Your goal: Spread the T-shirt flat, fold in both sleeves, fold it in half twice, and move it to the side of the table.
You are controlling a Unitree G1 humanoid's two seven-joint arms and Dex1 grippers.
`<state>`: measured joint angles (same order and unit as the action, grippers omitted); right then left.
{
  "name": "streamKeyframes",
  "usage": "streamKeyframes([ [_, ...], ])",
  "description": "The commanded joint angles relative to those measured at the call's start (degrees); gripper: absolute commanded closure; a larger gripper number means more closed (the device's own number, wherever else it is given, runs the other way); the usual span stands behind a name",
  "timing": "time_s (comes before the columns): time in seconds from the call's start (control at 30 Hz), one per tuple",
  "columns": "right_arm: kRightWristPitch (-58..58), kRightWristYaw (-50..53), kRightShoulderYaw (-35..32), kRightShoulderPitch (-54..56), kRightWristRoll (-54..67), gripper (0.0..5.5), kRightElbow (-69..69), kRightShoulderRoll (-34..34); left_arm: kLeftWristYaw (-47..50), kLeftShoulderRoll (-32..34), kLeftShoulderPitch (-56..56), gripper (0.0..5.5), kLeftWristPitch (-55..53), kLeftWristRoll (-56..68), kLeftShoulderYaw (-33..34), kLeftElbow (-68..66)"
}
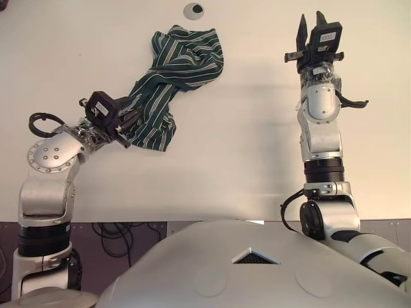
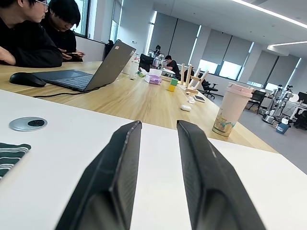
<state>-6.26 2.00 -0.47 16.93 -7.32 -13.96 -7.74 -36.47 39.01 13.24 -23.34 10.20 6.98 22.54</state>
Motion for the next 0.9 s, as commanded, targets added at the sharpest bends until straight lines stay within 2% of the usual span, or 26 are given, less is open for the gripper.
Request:
streamKeyframes([
  [0.03, -0.21, 0.29, 0.17, -0.73, -0.94, 4.16, 0.43, -0.64, 0.95, 1.33, 0.85, 3.99, 2.47, -3.51, -0.26, -2.55],
  [0.37, -0.22, 0.33, 0.91, 0.27, -0.81, 4.16, -0.63, -0.5, 2.79, 0.51, -1.16, 3.99, 7.2, -8.85, -1.61, -8.79],
  [0.53, -0.31, 0.33, 1.18, 0.37, -0.93, 4.13, -0.57, -0.43, 3.05, 0.06, -1.79, 4.76, 7.88, -9.08, -2.02, -9.06],
  [0.73, -0.32, -0.28, 1.14, 1.32, -0.52, 4.13, -1.38, -0.83, 3.91, -0.77, -2.84, 5.41, 8.38, -9.29, -2.38, -9.23],
  [0.9, -3.9, -9.69, 3.71, 7.46, -0.7, 4.13, -6.67, -5.44, 4.08, -1.79, -5.35, 5.48, 7.3, -7.41, -1.02, -6.58],
])
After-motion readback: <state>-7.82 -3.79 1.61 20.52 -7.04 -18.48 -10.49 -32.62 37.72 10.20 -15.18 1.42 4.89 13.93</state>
